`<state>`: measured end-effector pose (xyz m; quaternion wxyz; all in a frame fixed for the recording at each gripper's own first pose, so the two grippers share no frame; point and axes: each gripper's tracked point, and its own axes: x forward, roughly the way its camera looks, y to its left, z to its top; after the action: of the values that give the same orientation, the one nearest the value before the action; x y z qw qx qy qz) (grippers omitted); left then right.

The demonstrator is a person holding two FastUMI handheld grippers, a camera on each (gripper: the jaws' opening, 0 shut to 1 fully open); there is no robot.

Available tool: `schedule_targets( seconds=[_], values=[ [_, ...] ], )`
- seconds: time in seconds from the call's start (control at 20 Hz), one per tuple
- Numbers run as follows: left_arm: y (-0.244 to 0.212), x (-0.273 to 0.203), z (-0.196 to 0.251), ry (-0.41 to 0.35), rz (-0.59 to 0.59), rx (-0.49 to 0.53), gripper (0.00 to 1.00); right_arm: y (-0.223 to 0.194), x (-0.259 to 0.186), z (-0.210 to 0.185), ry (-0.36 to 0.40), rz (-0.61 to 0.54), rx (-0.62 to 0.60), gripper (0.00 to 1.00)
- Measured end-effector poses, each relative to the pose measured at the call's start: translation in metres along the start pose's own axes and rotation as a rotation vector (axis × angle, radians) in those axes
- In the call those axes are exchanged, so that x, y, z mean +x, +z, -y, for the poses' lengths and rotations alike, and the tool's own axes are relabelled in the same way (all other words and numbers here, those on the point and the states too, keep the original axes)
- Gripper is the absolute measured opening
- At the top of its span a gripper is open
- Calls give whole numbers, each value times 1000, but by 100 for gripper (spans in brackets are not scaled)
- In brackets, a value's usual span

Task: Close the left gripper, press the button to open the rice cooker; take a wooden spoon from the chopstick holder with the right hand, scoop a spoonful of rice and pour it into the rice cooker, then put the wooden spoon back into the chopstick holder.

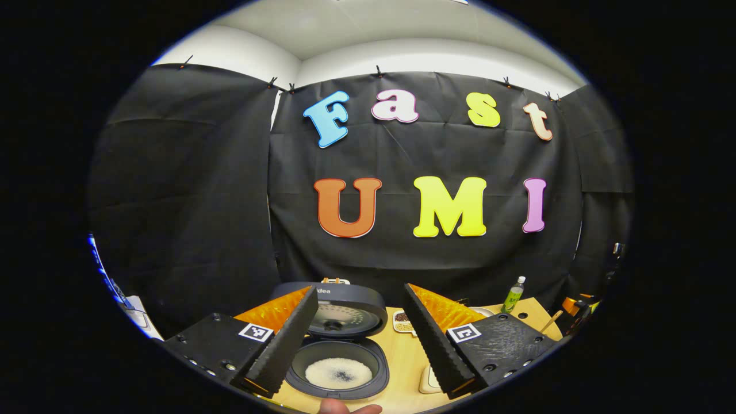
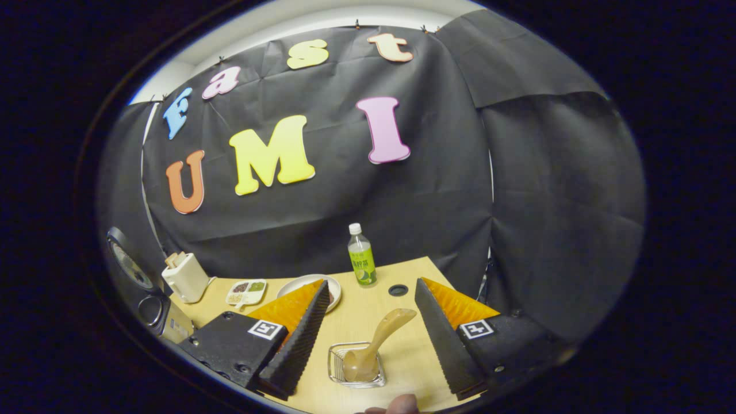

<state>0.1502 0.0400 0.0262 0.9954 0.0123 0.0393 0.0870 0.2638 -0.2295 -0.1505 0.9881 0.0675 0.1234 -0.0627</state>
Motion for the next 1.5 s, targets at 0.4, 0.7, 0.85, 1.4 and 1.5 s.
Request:
schedule_targets(
  seconds=[0.4, 0.7, 0.85, 1.4, 1.5],
  values=[
    [9, 62, -29, 9, -18, -63, 95, 44, -82, -64, 78, 84, -97, 94],
    [-34, 109, -55, 29, -180, -58, 100, 36, -127, -71, 37, 80, -56, 97],
    [-53, 117, -61, 37, -259, -63, 95, 37, -143, -61, 0, 85, -51, 97],
    [-106, 50, -51, -36, -476, -96, 97, 40, -166, -82, 27, 118, -61, 97],
    [-136, 29, -42, -62, -560, -142, 97, 38, -168, -90, 43, 117, -70, 94]
  ],
)
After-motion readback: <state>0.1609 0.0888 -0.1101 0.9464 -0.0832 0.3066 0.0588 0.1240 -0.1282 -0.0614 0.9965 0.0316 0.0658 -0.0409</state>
